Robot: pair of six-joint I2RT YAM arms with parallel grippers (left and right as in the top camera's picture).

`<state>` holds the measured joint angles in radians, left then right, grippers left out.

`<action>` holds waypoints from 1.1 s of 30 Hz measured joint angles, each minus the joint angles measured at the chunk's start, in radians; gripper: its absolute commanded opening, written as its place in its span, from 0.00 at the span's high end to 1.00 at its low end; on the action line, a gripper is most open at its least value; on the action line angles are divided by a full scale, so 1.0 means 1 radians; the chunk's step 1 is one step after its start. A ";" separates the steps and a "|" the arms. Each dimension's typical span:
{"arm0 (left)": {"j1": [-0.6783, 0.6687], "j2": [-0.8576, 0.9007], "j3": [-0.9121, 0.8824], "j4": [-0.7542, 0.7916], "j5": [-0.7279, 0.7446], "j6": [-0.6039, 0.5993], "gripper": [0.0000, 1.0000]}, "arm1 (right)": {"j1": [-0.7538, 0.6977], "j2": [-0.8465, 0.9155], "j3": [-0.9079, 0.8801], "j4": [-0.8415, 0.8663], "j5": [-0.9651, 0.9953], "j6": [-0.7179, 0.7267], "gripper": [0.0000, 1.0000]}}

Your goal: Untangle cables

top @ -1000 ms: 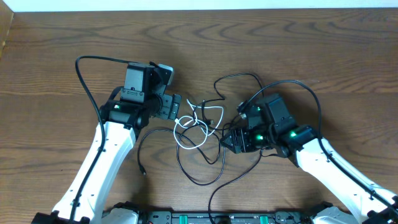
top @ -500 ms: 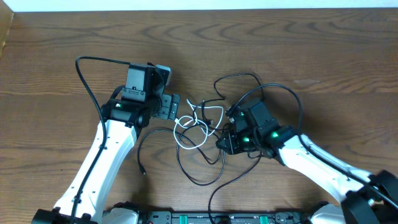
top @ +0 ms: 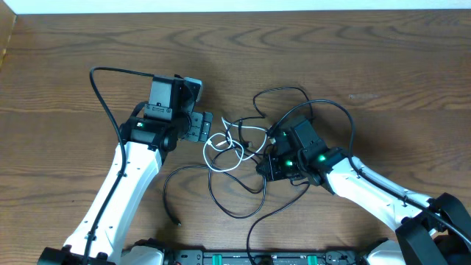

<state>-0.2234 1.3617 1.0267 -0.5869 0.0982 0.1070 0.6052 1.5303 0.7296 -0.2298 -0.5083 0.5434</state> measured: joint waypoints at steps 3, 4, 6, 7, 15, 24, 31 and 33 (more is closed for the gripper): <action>0.000 0.000 0.000 0.000 0.000 0.000 0.13 | -0.007 0.000 0.000 0.001 -0.005 0.000 0.84; 0.000 0.000 0.000 0.000 0.000 0.000 0.13 | -0.011 -0.001 0.000 0.002 -0.008 -0.003 0.82; 0.000 0.000 0.000 0.000 0.000 0.000 0.13 | -0.025 -0.002 0.000 0.002 -0.011 -0.002 0.80; 0.000 0.000 0.000 0.000 0.000 0.000 0.13 | -0.034 -0.002 0.000 0.003 -0.013 -0.002 0.81; 0.000 0.000 0.000 0.000 0.000 0.000 0.13 | -0.069 -0.002 0.000 0.005 -0.017 -0.001 0.99; 0.000 0.000 0.000 0.000 0.000 0.000 0.13 | -0.069 -0.002 -0.002 0.122 -0.127 -0.002 0.99; 0.000 0.000 0.000 -0.002 0.000 -0.003 0.13 | -0.069 -0.003 -0.011 0.389 -0.393 0.003 0.99; 0.000 0.000 0.000 -0.001 0.000 -0.003 0.13 | -0.069 -0.006 -0.011 0.550 -0.497 0.042 0.99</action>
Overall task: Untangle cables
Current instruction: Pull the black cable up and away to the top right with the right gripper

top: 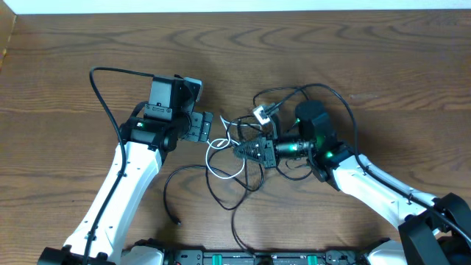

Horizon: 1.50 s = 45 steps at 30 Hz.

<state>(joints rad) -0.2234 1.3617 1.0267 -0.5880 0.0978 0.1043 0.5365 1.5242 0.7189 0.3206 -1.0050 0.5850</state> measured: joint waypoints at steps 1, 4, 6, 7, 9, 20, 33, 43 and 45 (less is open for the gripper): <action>0.000 0.000 0.000 0.000 0.000 0.000 0.13 | 0.000 -0.001 -0.005 0.115 -0.035 0.043 0.99; 0.000 0.000 0.000 -0.002 0.000 0.000 0.13 | -0.004 -0.002 -0.006 0.373 -0.094 0.154 0.99; 0.000 0.000 0.000 -0.003 0.000 0.000 0.13 | -0.012 -0.003 -0.003 0.539 -0.121 0.236 0.99; 0.000 0.000 0.000 -0.003 0.000 0.000 0.13 | -0.023 -0.002 -0.002 0.625 -0.132 0.282 0.99; 0.000 0.000 0.000 -0.002 0.000 0.000 0.13 | -0.058 -0.005 0.007 0.789 -0.148 0.403 0.99; 0.000 0.000 0.000 -0.003 0.000 0.000 0.13 | -0.236 -0.006 0.310 0.838 -0.180 0.726 0.99; 0.000 0.000 0.000 -0.002 0.000 0.000 0.13 | -0.279 -0.007 0.787 0.457 -0.159 0.531 0.99; 0.000 0.000 0.000 -0.002 0.000 0.000 0.13 | -0.322 -0.007 0.886 0.355 0.048 0.414 0.99; 0.000 0.000 0.000 -0.002 0.000 0.000 0.13 | -0.324 -0.007 0.886 0.343 0.117 0.423 0.99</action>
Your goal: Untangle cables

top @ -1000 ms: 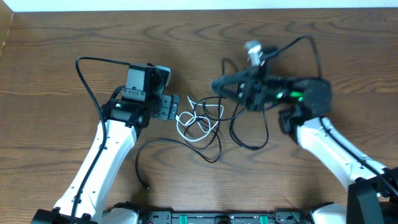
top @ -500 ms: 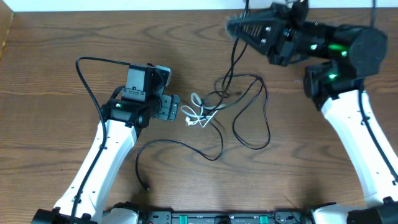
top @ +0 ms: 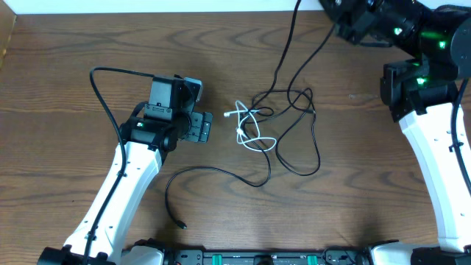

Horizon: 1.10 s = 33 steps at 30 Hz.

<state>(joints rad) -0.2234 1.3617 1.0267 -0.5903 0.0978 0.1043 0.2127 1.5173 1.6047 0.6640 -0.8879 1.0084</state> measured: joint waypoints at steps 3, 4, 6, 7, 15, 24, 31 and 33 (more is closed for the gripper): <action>0.000 0.000 0.000 0.000 0.000 0.000 0.13 | 0.000 0.000 0.000 -0.014 0.102 0.034 0.99; 0.000 0.000 0.000 0.000 0.000 0.000 0.13 | 0.000 0.000 0.000 -0.018 0.132 0.047 0.99; 0.000 0.000 0.000 0.000 0.000 0.000 0.13 | 0.000 0.000 0.000 -0.026 0.195 0.081 0.99; 0.000 0.000 0.000 0.000 0.000 0.000 0.13 | 0.000 0.000 0.000 -0.035 0.228 0.101 0.99; 0.000 0.000 0.000 0.000 0.000 0.000 0.13 | 0.000 0.000 0.001 -0.213 0.356 0.227 0.99; 0.000 0.000 0.000 0.000 0.000 0.000 0.13 | -0.002 0.001 0.001 -0.181 0.415 0.243 0.99; 0.000 0.000 0.000 0.000 0.000 0.000 0.13 | -0.006 0.001 0.001 -0.176 0.437 0.262 0.99; 0.000 0.000 0.000 0.001 0.000 0.000 0.13 | -0.005 0.000 0.005 -0.233 0.440 0.265 0.99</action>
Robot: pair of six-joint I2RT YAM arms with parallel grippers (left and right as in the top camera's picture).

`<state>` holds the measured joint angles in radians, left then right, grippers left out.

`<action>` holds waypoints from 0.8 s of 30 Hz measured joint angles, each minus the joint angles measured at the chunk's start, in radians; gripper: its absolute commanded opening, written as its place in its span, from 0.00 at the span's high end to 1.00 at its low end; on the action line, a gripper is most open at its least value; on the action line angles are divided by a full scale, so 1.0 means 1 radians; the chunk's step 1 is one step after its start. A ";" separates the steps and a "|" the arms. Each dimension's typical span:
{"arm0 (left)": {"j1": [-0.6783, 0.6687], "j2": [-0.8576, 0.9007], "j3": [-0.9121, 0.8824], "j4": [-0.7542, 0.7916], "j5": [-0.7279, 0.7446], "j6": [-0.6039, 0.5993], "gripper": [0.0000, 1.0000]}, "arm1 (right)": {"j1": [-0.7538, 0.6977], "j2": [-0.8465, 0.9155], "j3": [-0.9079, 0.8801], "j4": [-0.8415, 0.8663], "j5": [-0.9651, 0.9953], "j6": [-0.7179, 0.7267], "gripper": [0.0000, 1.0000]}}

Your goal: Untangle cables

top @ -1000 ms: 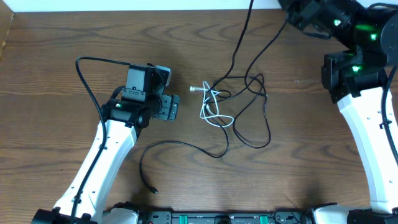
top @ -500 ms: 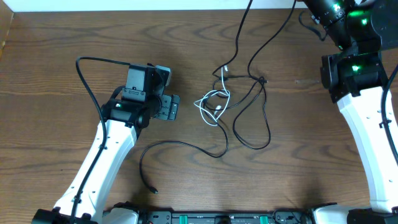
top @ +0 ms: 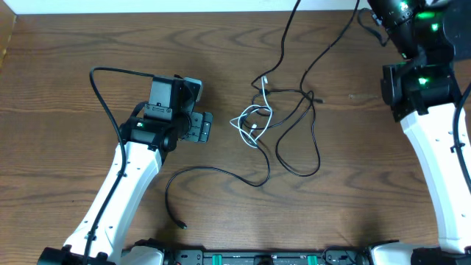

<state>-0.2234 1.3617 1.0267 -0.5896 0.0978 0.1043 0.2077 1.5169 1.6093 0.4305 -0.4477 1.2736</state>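
Note:
A thin white cable (top: 249, 124) lies looped at the table's middle, its white plug (top: 263, 79) raised toward the back. A black cable (top: 297, 144) winds through it; one long tail ends in a plug (top: 181, 224) at the front left. Two black strands climb from the tangle to the top edge. One of them reaches my right gripper (top: 370, 6), which is high at the back right, cut by the frame edge, and seems shut on it. My left gripper (top: 207, 126) rests open on the table, left of the white loops and apart from them.
The left arm's own black lead (top: 103, 92) arcs over the table at the left. The table's back edge (top: 147, 13) runs along the top. The right arm's white link (top: 434, 154) stands along the right side.
My right arm has moved farther right and up with the black cable. The white plug has shifted from beside the left gripper toward the back, and the white loops have drawn tighter.
My right gripper was low on the right side of the tangle, then reaching into its middle. By 1.1 s ago it was high at the back with the black cable trailing and the tangle spread out. Now it is farther right. The left arm stayed still.

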 measured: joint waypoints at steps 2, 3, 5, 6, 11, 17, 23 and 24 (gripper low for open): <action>0.000 0.000 0.000 0.000 0.000 0.000 0.13 | 0.002 -0.001 0.002 -0.091 0.006 0.002 0.99; 0.000 0.000 0.000 0.000 0.000 0.000 0.13 | 0.005 -0.001 0.002 -0.142 0.015 0.000 0.99; 0.000 0.000 0.000 0.000 0.000 0.000 0.13 | 0.017 0.004 0.000 -0.209 0.035 -0.002 0.99; 0.000 0.000 0.000 -0.001 0.000 0.000 0.13 | 0.023 0.008 0.000 -0.217 0.040 -0.002 0.99; 0.000 0.000 0.000 -0.001 0.000 0.000 0.13 | 0.066 0.039 0.000 -0.144 0.056 -0.002 0.99; 0.000 0.000 0.000 -0.001 0.000 0.000 0.13 | 0.096 0.044 0.000 -0.043 0.058 0.002 0.99; 0.000 0.000 0.000 -0.001 0.000 0.000 0.13 | 0.109 0.043 0.004 -0.176 0.080 -0.025 0.99; 0.000 0.000 0.000 -0.002 0.000 0.000 0.13 | 0.110 0.043 0.005 -0.219 0.094 -0.029 0.99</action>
<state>-0.2237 1.3617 1.0267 -0.5919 0.0978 0.1043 0.3180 1.5604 1.6142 0.2111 -0.3538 1.2449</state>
